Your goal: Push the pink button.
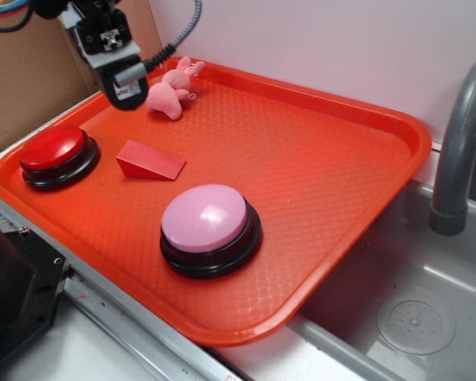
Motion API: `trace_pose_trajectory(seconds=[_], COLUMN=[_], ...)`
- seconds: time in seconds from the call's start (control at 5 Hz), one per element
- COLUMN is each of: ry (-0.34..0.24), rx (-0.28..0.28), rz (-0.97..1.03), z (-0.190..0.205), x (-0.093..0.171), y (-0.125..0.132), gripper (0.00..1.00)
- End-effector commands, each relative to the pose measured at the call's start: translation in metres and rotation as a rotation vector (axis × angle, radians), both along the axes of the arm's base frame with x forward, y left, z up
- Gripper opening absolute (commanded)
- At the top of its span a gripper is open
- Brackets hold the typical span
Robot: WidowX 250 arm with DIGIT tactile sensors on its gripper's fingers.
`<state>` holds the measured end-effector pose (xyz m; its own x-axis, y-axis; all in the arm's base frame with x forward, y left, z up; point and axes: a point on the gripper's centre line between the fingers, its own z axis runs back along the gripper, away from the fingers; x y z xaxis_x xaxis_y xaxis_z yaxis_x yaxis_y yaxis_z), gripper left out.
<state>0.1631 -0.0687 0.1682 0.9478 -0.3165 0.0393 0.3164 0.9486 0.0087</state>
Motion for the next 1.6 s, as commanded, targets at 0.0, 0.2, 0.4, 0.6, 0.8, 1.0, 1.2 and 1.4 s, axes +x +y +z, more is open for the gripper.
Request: trace_pose_trajectory(seconds=[0.0,0.2,0.4,0.6,0.8,1.0,1.2,1.4], ry=[-0.033,-0.039,-0.041,-0.053,-0.062,-0.102,-0.051,-0.051], rx=[-0.014,-0.014,-0.011,-0.002,0.027,0.044,0.089,0.089], rz=[-0.013,-0.009,-0.009,0.001,0.022,0.015,0.061,0.061], z=[0.007,0.009,0.011,0.017,0.018,0.022,0.015,0.015], x=[-0.002,-0.004,-0.005,-0.009,-0.012,-0.014,-0.017,-0.017], y=[-0.008,-0.008,-0.009,-0.009,-0.009,-0.009,-0.006,-0.006], gripper=[1.00,1.00,1.00,1.00,1.00,1.00,1.00,1.00])
